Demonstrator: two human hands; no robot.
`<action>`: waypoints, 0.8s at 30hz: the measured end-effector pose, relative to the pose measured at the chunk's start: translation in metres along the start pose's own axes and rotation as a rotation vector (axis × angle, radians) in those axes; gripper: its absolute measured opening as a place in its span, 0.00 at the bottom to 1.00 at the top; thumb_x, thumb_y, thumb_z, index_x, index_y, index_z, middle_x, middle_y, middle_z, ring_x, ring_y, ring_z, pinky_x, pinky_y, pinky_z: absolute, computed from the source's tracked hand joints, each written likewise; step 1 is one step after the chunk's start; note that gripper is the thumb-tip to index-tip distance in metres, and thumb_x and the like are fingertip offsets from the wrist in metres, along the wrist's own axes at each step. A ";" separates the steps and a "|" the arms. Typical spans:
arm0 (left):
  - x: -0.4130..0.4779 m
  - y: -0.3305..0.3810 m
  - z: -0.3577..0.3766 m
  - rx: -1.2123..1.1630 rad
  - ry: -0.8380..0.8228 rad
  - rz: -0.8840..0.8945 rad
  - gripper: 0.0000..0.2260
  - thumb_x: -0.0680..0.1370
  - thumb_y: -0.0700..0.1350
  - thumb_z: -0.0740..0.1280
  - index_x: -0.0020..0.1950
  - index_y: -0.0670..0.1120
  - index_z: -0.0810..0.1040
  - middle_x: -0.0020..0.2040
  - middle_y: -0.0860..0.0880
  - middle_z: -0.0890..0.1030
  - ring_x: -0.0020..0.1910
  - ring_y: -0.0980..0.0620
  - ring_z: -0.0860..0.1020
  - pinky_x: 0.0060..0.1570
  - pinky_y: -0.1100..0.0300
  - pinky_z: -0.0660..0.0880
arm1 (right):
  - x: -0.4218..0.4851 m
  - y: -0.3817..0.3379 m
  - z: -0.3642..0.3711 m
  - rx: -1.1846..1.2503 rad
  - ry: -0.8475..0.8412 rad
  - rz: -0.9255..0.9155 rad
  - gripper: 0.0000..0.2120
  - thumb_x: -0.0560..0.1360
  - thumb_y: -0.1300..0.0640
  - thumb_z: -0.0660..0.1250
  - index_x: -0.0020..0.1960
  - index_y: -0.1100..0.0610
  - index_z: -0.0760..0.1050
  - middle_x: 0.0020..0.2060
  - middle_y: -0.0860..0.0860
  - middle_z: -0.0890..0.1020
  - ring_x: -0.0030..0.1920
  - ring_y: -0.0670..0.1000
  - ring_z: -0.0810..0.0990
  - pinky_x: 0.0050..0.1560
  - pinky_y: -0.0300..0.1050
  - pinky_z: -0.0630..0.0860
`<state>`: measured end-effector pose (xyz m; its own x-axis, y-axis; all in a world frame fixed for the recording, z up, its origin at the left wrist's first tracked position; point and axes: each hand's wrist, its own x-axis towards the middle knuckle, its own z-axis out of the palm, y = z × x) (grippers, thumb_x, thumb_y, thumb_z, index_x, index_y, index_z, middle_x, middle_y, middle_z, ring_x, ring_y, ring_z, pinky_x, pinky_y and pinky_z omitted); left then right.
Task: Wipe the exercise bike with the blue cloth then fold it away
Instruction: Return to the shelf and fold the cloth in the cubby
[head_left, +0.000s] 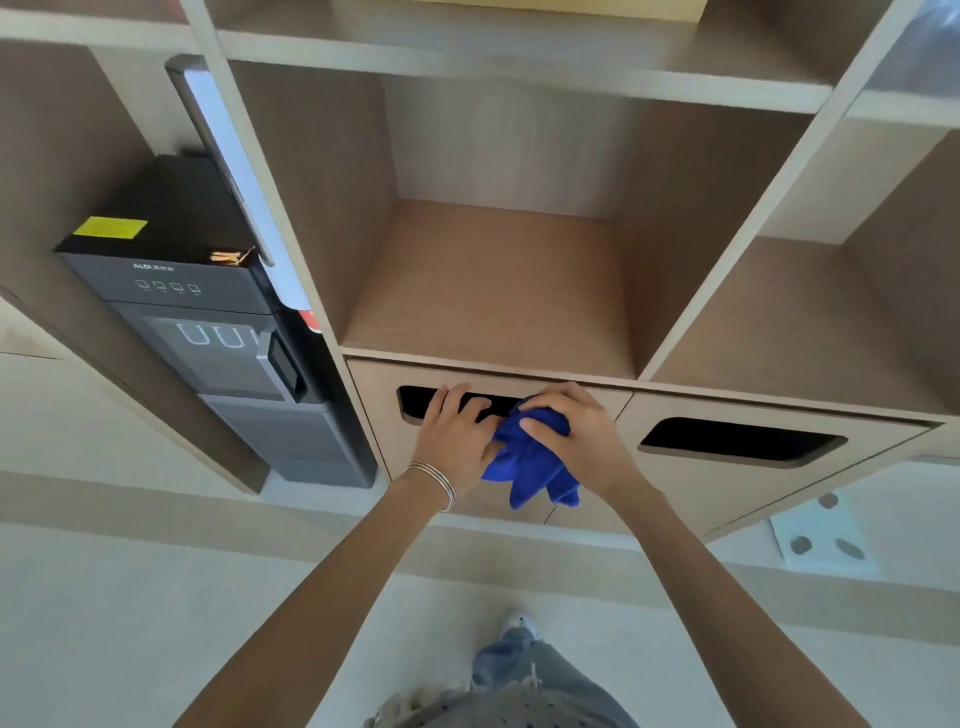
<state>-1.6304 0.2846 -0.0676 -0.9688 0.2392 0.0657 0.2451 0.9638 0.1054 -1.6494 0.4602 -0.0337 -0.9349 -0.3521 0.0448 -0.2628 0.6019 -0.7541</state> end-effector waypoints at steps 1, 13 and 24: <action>0.009 0.002 -0.003 0.017 0.091 0.006 0.10 0.73 0.49 0.69 0.50 0.47 0.83 0.56 0.48 0.81 0.64 0.42 0.73 0.69 0.45 0.64 | 0.009 0.004 -0.006 -0.003 -0.018 -0.007 0.07 0.75 0.55 0.67 0.52 0.51 0.80 0.50 0.44 0.76 0.50 0.44 0.74 0.54 0.37 0.71; 0.072 -0.022 -0.025 -0.060 0.280 -0.135 0.03 0.70 0.41 0.70 0.39 0.42 0.82 0.44 0.44 0.83 0.53 0.40 0.79 0.58 0.46 0.74 | 0.078 0.028 -0.035 -0.038 -0.102 -0.078 0.13 0.70 0.60 0.72 0.54 0.53 0.79 0.52 0.47 0.74 0.52 0.48 0.76 0.54 0.35 0.70; 0.152 -0.101 -0.037 -0.024 0.251 -0.176 0.09 0.76 0.45 0.63 0.47 0.43 0.81 0.53 0.46 0.80 0.63 0.42 0.71 0.66 0.49 0.63 | 0.183 0.011 -0.023 -0.103 -0.030 -0.111 0.14 0.71 0.61 0.71 0.56 0.54 0.79 0.54 0.51 0.75 0.52 0.48 0.75 0.58 0.44 0.72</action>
<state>-1.8010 0.2188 -0.0320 -0.9575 0.0292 0.2870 0.0779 0.9841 0.1599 -1.8284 0.4190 -0.0181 -0.8915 -0.4410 0.1034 -0.3888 0.6279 -0.6742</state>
